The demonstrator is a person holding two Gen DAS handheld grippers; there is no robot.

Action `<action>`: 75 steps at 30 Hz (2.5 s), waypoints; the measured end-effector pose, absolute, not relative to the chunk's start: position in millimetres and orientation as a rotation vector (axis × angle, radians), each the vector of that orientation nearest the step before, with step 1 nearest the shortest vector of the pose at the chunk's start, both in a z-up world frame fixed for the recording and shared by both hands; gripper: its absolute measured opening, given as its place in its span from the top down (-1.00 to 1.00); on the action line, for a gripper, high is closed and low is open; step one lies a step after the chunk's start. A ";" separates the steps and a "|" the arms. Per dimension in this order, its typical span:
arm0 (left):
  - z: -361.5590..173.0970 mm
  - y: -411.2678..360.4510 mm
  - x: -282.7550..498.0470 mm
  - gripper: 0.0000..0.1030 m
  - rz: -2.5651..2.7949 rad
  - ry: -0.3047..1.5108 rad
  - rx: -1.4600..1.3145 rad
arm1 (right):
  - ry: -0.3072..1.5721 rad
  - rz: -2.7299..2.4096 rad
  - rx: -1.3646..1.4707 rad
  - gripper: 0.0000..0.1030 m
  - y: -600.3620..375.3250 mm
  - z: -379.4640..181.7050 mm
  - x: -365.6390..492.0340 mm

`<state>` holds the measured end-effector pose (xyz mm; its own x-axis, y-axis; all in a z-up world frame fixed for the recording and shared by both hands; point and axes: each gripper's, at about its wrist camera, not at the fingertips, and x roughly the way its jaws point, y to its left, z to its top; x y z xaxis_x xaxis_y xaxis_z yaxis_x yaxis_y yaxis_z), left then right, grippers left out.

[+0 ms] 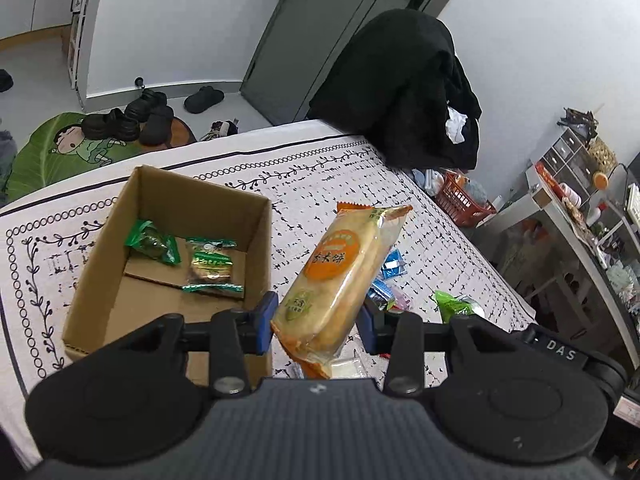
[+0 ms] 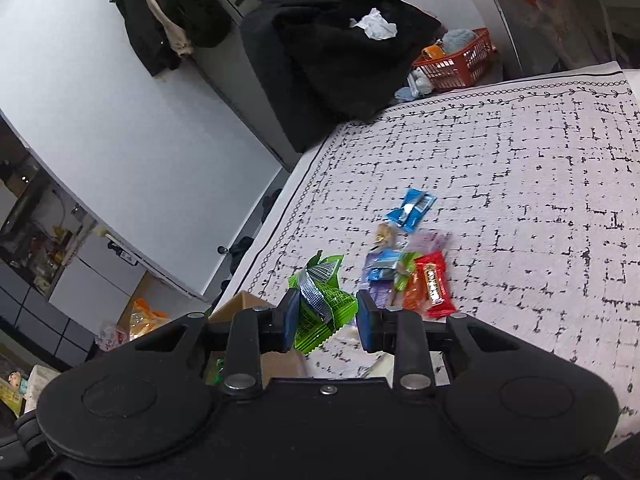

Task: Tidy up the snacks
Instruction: 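Carry both held packets over the cardboard box, then open both grippers to drop the packets into the box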

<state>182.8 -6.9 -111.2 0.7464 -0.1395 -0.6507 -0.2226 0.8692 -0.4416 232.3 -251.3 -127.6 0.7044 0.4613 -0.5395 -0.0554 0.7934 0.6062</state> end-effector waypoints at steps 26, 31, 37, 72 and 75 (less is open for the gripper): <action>-133.7 60.3 176.6 0.21 0.098 0.759 -0.706 | 0.778 0.337 0.528 0.43 -172.8 -128.8 225.4; -146.3 72.9 182.8 0.21 0.127 0.793 -0.764 | 0.796 0.340 0.502 0.43 -161.0 -130.2 232.0; -154.3 79.7 190.3 0.21 0.127 0.821 -0.793 | 0.828 0.341 0.446 0.43 -134.8 -128.0 248.8; -155.7 107.2 186.4 -0.86 0.290 0.820 -0.788 | 0.759 0.317 0.291 -0.80 -144.7 -111.2 241.0; -152.1 104.4 184.2 -1.00 0.288 0.804 -0.773 | 0.756 0.319 0.297 -0.85 -154.5 -110.4 235.8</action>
